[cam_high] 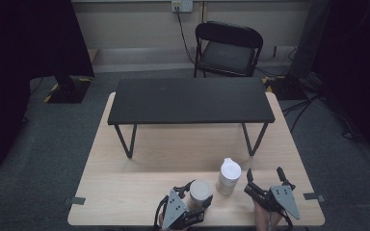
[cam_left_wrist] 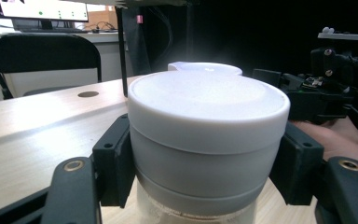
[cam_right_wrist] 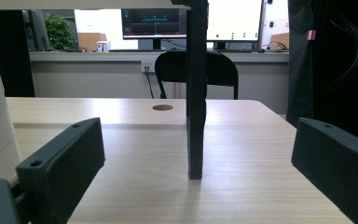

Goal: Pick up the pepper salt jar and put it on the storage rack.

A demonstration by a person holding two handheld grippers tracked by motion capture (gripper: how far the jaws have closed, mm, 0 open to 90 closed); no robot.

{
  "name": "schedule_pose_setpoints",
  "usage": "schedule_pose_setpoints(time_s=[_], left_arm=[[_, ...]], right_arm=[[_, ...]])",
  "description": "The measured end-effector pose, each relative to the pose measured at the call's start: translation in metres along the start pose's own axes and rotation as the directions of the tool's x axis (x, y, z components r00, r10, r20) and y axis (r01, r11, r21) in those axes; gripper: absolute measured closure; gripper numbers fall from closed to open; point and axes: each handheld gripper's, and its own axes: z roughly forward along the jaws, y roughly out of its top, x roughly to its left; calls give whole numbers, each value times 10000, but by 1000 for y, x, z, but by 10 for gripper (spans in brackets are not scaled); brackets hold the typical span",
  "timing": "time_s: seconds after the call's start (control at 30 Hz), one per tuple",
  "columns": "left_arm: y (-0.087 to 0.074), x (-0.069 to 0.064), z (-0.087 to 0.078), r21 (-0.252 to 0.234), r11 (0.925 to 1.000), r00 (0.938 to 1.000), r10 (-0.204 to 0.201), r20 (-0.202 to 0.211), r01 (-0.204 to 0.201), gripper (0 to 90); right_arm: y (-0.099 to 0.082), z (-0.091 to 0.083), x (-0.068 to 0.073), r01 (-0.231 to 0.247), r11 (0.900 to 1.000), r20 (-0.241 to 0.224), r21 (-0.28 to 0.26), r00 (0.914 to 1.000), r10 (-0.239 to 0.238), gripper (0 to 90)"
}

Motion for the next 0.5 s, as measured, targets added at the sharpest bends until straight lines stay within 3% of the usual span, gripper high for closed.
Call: schedule_pose_setpoints(time_s=[0.5], left_arm=[[11,11,-6,27,10000,9999,90,-88,-90,341]], right_arm=[[0,0,0,0,10000,18,0,10000,0,12]])
